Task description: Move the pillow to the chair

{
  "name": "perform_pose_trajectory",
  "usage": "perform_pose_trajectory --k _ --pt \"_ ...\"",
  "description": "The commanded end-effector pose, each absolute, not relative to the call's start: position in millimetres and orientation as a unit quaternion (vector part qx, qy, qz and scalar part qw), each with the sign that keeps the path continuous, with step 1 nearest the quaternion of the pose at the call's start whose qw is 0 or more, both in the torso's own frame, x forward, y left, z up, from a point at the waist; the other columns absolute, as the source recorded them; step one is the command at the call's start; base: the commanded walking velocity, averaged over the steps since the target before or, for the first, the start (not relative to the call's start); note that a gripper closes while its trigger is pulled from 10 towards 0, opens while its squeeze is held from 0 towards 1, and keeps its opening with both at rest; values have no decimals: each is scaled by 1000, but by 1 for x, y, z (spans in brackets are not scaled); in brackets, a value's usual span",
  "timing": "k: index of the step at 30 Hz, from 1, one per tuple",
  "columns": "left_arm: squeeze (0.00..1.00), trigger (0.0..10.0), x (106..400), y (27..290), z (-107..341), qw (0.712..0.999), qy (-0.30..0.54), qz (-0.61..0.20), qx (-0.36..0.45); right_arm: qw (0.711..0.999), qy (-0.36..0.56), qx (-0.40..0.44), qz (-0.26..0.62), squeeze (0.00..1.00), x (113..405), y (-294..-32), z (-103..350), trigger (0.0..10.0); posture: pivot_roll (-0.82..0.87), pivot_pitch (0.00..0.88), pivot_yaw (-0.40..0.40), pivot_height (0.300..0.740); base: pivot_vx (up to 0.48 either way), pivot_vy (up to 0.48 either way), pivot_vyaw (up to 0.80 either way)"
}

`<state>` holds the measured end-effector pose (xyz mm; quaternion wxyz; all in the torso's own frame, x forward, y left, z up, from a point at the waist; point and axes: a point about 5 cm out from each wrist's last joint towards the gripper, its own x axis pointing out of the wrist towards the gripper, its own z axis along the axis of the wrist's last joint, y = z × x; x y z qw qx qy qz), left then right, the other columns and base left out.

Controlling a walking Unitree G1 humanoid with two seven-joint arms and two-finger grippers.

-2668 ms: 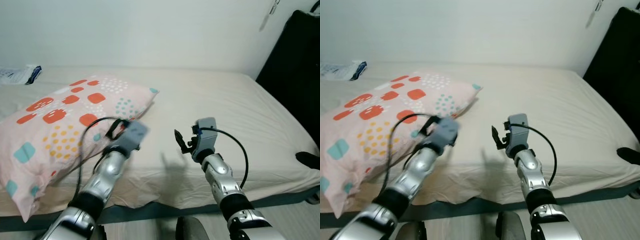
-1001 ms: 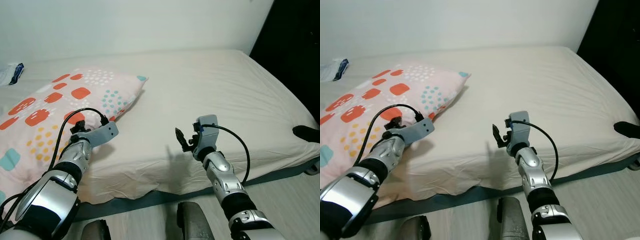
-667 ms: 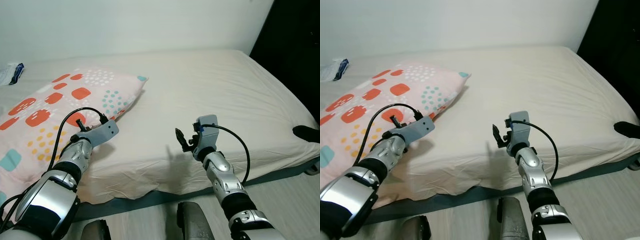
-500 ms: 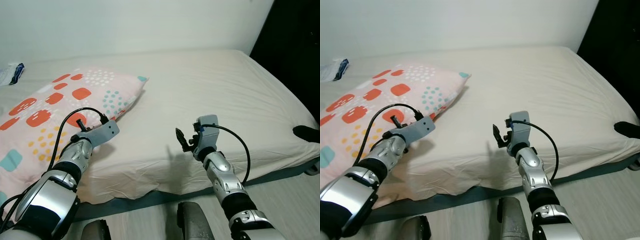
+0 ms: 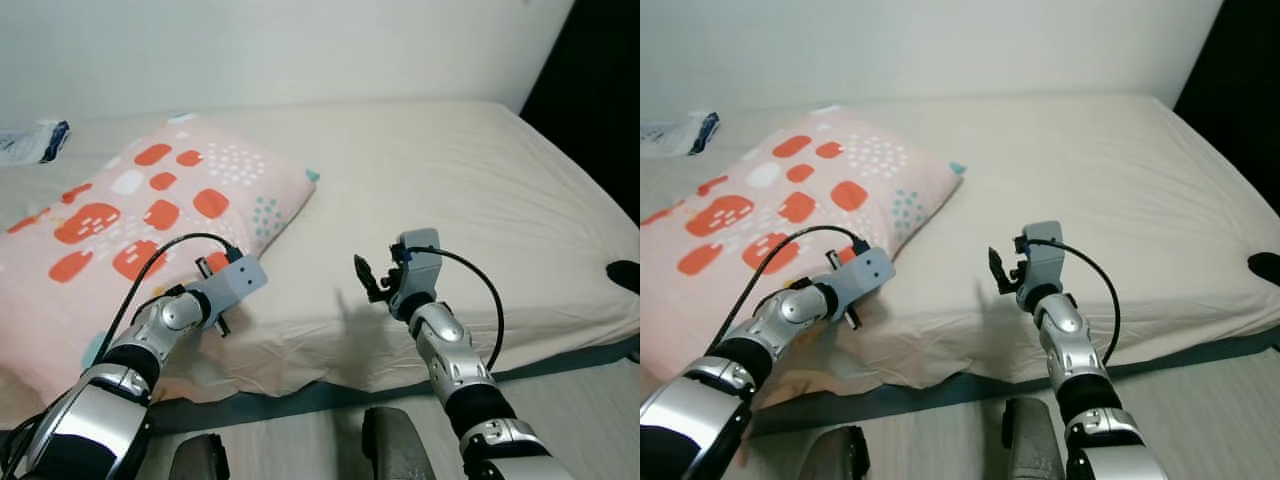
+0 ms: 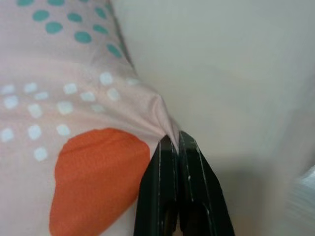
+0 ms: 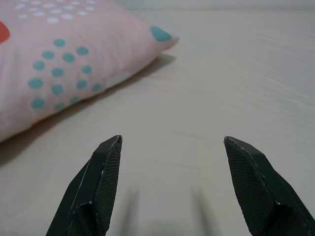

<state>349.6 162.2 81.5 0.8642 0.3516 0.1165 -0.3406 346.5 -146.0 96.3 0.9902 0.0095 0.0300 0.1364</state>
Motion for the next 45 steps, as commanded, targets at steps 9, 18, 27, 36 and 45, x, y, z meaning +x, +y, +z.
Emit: perform_pose_trajectory --k 9,18,27,36,45 --pt "0 0 285 157 81 736 108 -616 259 989 30 16 146 0 348 -141 97 10000 -29 48 -79 563 0 0 0" --pt "0 0 266 199 99 696 173 -642 271 988 29 18 151 0 350 -139 99 10000 -8 29 -90 563 0 0 0" --pt "0 10000 295 192 125 807 61 -529 256 988 29 20 152 0 350 -138 98 10000 -12 27 -87 563 0 0 0" --pt "1000 10000 309 200 164 896 -23 -435 89 989 26 21 146 0 351 -141 99 10000 -13 24 -78 563 0 0 0" --pt "733 10000 291 228 166 914 20 -405 -17 988 30 25 147 0 351 -140 97 10000 7 21 -96 563 0 0 0"
